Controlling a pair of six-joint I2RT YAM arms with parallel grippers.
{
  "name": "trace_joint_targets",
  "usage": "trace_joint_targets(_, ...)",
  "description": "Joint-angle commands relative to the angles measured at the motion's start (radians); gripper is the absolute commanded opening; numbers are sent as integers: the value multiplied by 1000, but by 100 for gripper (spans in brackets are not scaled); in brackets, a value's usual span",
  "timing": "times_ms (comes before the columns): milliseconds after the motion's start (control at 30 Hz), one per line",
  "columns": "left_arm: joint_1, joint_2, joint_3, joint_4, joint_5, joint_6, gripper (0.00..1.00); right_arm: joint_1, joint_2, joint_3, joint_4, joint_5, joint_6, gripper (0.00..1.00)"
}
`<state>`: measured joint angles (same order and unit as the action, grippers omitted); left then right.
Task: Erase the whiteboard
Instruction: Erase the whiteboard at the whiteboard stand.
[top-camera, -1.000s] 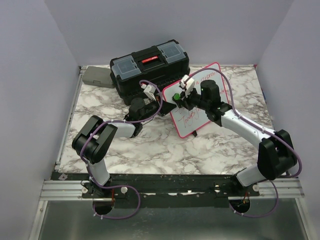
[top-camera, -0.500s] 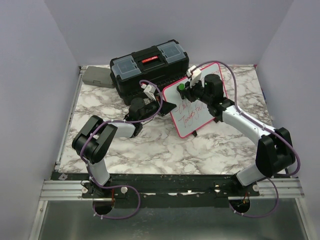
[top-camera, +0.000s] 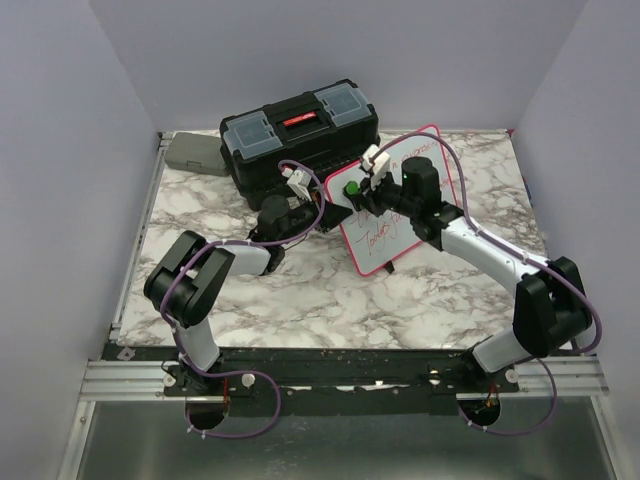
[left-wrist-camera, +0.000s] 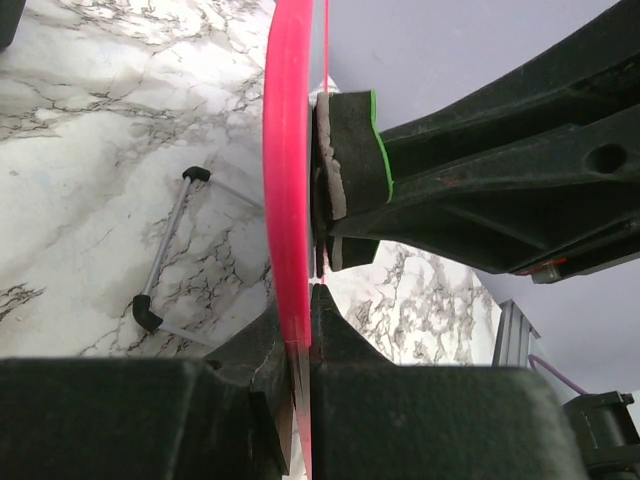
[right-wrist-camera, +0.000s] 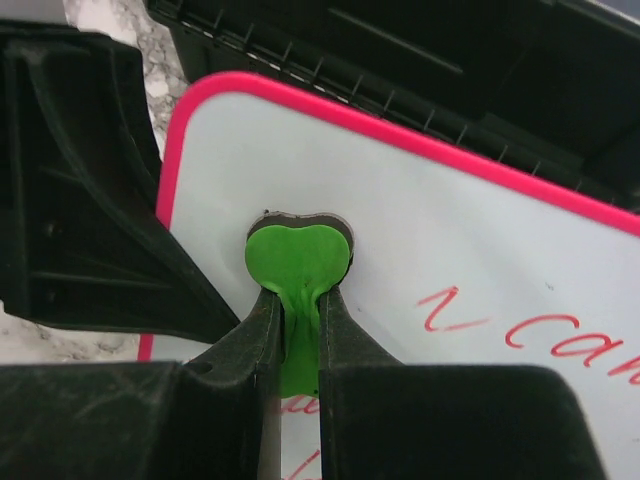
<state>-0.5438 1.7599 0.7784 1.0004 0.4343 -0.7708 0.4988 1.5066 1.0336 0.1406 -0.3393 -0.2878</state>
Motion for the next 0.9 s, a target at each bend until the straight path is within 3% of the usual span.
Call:
trace_joint_targets(0,-22,-9,9,52,66,25,0,24,47,91,-34,-5,41,1)
trace_joint_targets(133,-22,-12,9,49,66,27,0,18,79,164,-34,155,86,1)
trace_joint_targets(233,-22,-15,7,49,66,28,0,-10,87,163,-42,186,86,1)
trace_joint_targets(433,-22,-13,7,53,69,30,0,-53,62,66,-42,155,46,1)
trace_joint_targets(633,-20,-8,14,54,70,28,0,-44,32,-25,-71,-11,10,1)
trace_joint_targets(867,-20,-1,18,50,69,29,0,38,31,20,-73,1,18,1)
